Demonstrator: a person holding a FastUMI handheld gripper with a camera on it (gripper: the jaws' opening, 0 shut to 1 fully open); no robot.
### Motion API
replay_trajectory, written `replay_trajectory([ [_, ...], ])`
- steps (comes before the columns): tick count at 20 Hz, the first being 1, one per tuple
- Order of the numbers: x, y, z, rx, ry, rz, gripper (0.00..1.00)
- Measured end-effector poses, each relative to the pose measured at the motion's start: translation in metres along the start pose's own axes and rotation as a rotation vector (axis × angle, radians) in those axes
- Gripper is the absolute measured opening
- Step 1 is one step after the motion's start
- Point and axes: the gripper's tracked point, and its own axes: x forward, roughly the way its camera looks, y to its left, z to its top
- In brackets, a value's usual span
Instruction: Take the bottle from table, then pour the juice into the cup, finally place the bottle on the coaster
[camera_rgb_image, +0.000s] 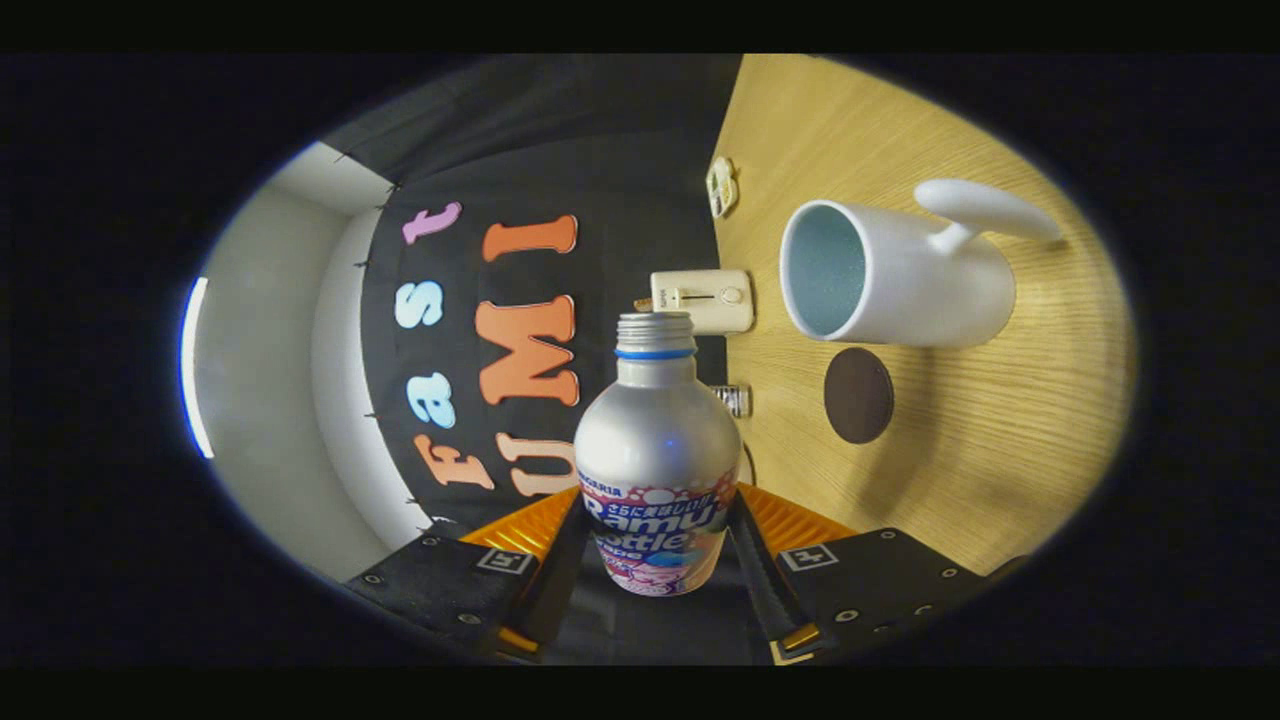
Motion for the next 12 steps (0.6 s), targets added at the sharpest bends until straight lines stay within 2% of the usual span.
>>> replay_trajectory([
  [2,0.003,0.001,0.002,0.067,-0.008,0.005,0.74],
  [12,0.000,-0.001,0.013,0.186,-0.045,0.008,0.74],
])
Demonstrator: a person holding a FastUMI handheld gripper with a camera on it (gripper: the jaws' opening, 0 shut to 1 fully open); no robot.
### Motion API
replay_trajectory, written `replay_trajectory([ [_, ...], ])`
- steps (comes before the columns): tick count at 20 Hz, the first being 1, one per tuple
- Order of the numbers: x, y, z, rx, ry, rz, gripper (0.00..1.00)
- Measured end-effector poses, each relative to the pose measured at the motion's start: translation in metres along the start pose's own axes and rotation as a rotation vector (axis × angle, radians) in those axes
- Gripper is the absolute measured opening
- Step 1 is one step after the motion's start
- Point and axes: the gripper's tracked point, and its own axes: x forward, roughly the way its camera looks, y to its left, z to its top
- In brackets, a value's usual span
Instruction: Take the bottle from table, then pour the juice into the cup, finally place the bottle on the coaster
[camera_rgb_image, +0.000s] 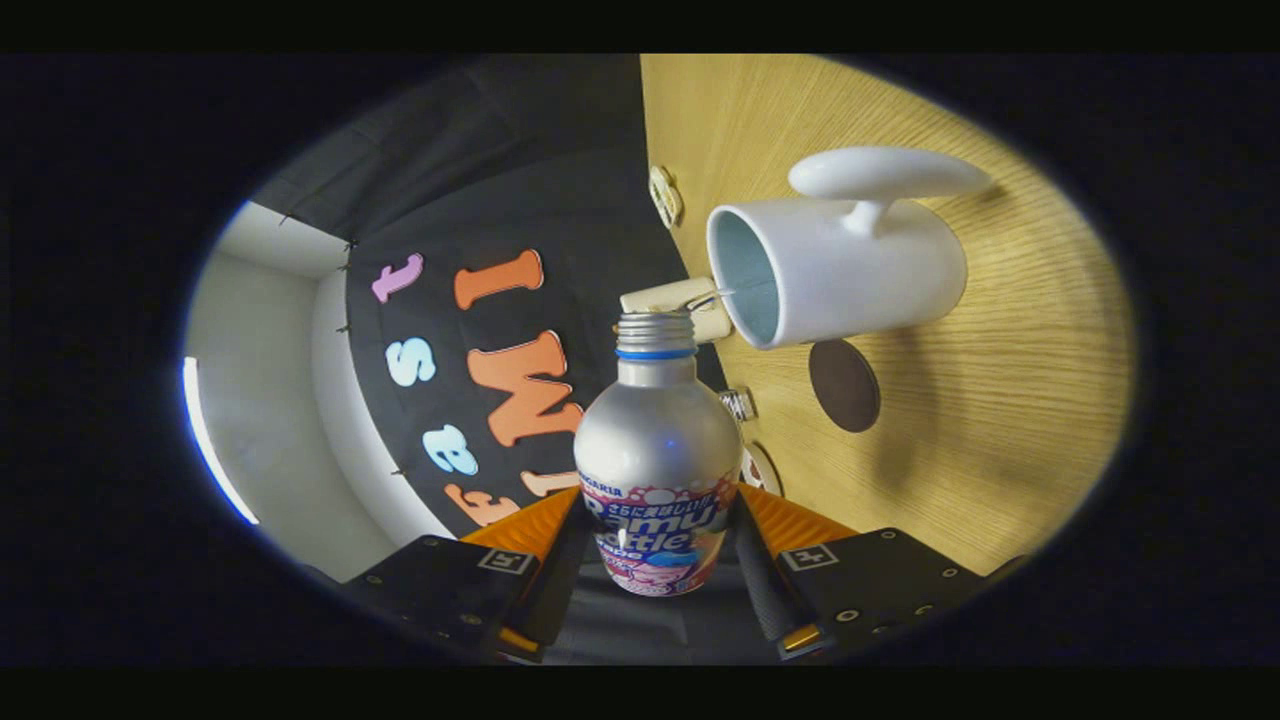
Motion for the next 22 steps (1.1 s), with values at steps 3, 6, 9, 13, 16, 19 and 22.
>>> replay_trajectory([
  [3,0.001,0.001,0.000,-0.001,0.000,0.000,0.74],
  [6,0.001,0.003,0.000,0.008,0.002,0.006,0.74],
  [9,0.003,0.004,0.002,0.027,-0.001,0.010,0.74],
  [13,0.005,0.005,0.005,0.040,-0.006,0.015,0.74],
  [16,0.005,0.007,0.009,0.051,-0.012,0.018,0.74],
  [19,0.006,0.008,0.012,0.061,-0.017,0.020,0.74],
  [22,0.008,0.012,0.015,0.059,-0.019,0.026,0.74],
])
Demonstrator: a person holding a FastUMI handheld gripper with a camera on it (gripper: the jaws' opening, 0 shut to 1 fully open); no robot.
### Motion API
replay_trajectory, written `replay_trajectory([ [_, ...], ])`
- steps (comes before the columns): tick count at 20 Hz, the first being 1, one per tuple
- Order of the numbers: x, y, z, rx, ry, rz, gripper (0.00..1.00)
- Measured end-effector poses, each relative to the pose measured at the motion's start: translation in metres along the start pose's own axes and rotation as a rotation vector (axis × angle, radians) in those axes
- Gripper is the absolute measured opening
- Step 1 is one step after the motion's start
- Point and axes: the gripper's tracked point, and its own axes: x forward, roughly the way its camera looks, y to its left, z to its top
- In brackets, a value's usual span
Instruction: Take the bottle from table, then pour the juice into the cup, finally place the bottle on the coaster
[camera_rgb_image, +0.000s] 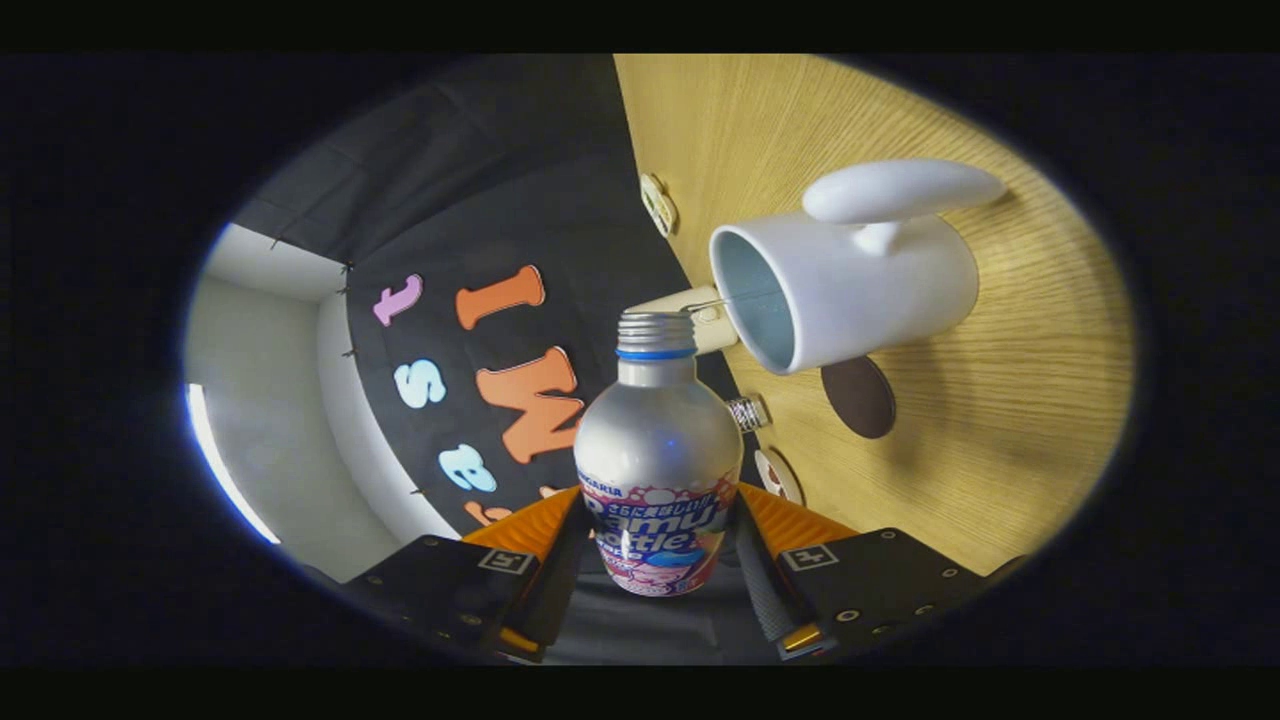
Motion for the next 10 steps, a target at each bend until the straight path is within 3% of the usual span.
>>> replay_trajectory([
  [10,0.0006,0.0103,0.0092,0.028,-0.012,0.014,0.74],
])
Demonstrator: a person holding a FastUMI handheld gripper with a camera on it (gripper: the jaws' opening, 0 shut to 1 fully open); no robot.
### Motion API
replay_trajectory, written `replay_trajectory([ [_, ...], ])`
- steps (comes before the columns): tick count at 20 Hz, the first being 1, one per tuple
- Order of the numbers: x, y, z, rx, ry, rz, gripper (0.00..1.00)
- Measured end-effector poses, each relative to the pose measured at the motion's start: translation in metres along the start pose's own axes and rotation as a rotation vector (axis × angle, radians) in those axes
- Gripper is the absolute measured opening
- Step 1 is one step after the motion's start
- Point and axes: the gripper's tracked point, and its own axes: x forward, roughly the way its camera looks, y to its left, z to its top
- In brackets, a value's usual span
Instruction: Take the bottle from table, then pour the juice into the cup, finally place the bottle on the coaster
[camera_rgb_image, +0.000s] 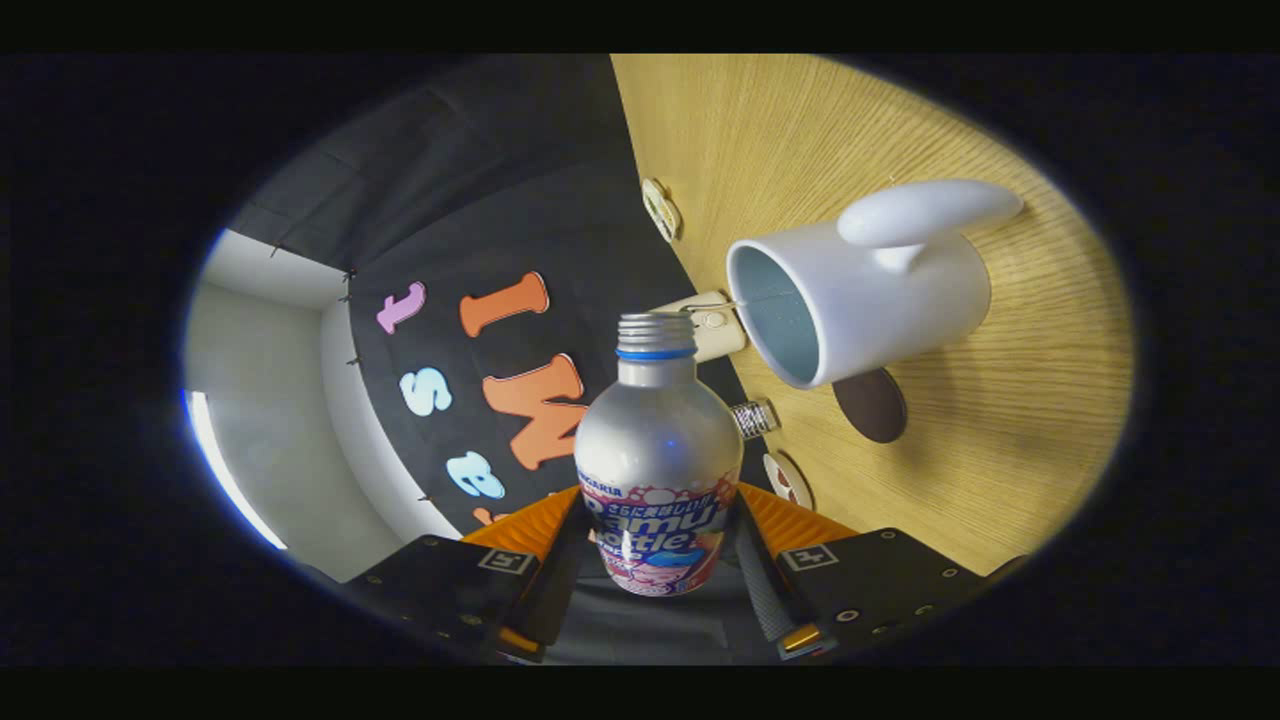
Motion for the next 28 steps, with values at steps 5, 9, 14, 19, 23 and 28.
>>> replay_trajectory([
  [5,-0.0003,-0.0027,0.0043,0.026,-0.007,-0.006,0.74],
  [9,-0.0018,0.0008,0.0036,0.043,-0.006,0.005,0.74],
  [14,-0.0014,-0.0007,0.0041,0.056,-0.005,0.010,0.74],
  [19,0.0024,-0.0002,-0.0015,0.086,-0.002,0.008,0.74],
  [23,-0.0029,-0.0056,-0.0017,0.103,-0.004,0.005,0.74],
  [28,-0.0010,0.0007,-0.0035,0.145,-0.006,0.032,0.75],
])
